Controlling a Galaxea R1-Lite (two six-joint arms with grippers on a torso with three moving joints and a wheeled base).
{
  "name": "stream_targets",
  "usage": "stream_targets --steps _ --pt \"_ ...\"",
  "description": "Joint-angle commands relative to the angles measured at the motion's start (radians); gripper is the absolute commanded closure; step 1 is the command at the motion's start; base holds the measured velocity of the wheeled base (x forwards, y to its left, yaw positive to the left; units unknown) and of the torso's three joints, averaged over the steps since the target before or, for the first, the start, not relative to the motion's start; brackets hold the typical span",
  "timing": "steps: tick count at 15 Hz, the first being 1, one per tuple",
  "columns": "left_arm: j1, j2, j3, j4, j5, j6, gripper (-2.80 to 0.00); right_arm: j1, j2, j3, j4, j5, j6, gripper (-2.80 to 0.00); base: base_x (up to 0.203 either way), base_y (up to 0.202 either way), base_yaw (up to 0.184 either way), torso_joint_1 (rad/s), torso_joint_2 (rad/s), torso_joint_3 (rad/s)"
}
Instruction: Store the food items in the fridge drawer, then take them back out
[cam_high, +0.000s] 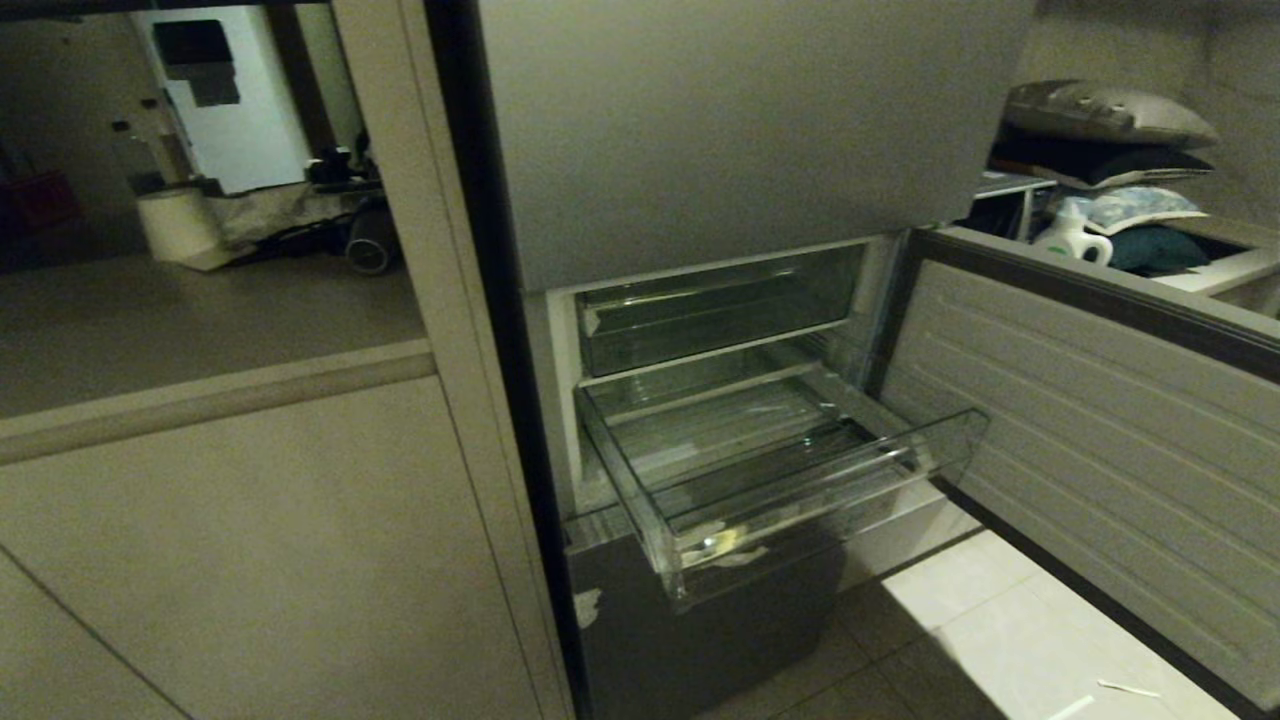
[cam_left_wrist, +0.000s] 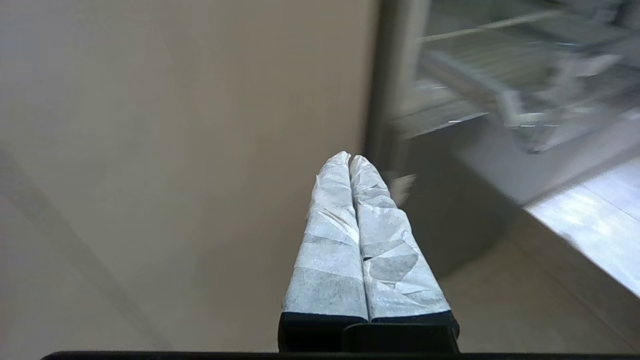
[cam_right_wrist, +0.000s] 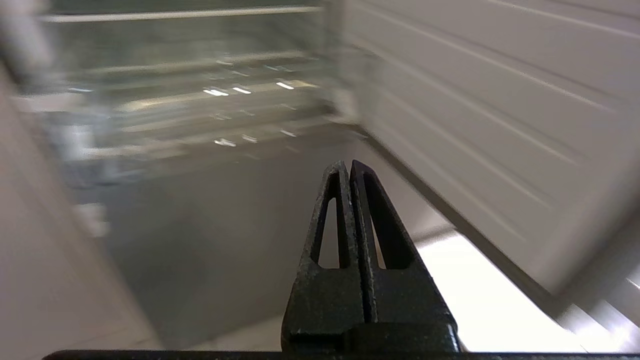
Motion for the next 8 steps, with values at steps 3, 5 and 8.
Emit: stream_targets --steps 3,5,8 --pt "0.000 0.002 0.000 0.001 0.000 0.000 0.00 0.000 -0.001 0.031 0.001 -0.007 0.018 0.00 -0.001 -0.008 0.176 0.003 0.00 0.003" --pt "0.000 0.002 0.000 0.001 0.000 0.000 0.00 0.000 -0.001 0.031 0.000 -0.014 0.034 0.00 0.000 -0.007 0.157 0.004 0.01 0.002" --pt "0.000 0.002 0.000 -0.001 0.000 0.000 0.00 -0.001 0.026 0.031 0.000 -0.014 0.034 0.00 0.002 -0.002 0.056 0.001 0.00 -0.001"
